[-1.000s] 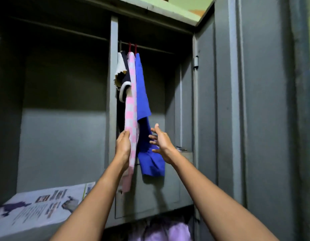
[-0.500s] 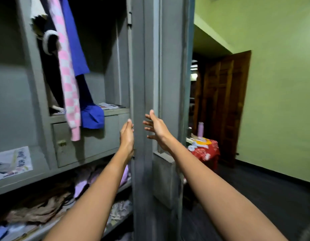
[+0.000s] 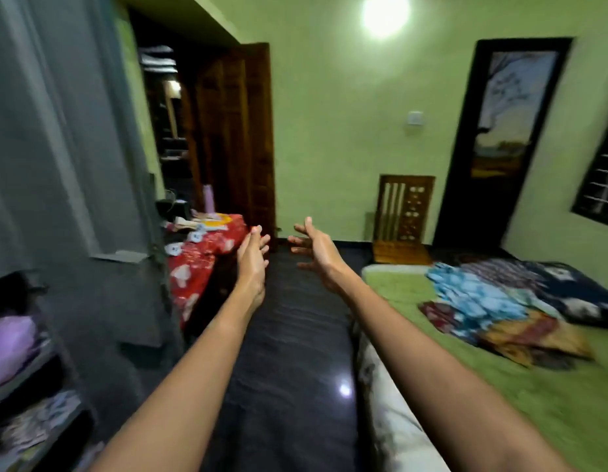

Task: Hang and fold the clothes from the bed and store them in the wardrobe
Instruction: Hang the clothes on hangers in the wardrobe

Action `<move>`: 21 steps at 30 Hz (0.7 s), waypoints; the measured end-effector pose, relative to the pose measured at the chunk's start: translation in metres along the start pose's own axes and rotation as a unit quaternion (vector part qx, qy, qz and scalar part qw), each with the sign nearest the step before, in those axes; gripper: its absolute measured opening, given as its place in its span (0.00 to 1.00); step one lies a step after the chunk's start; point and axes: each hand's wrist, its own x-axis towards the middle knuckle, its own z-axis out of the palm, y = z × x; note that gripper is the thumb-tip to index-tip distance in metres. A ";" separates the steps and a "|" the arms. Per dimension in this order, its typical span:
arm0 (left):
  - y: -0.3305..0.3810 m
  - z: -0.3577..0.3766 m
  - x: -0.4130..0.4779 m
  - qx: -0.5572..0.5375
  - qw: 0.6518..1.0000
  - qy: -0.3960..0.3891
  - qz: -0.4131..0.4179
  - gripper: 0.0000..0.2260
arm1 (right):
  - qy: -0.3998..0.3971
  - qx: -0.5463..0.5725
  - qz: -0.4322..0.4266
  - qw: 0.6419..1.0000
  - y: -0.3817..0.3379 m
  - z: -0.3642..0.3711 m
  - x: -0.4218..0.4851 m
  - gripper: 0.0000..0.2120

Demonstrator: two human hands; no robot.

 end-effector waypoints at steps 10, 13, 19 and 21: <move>-0.167 0.175 -0.075 0.039 0.972 -0.176 -0.152 0.19 | 0.232 -0.003 0.089 0.969 0.105 -0.240 -0.086 0.25; -0.222 0.218 -0.085 0.069 0.955 -0.212 -0.193 0.19 | 0.289 0.018 0.119 0.950 0.145 -0.305 -0.101 0.25; -0.341 0.304 -0.090 0.121 0.922 -0.256 -0.263 0.18 | 0.378 0.065 0.186 0.905 0.242 -0.427 -0.105 0.23; -0.376 0.323 -0.089 0.143 0.909 -0.268 -0.287 0.18 | 0.403 0.091 0.210 0.886 0.275 -0.455 -0.106 0.22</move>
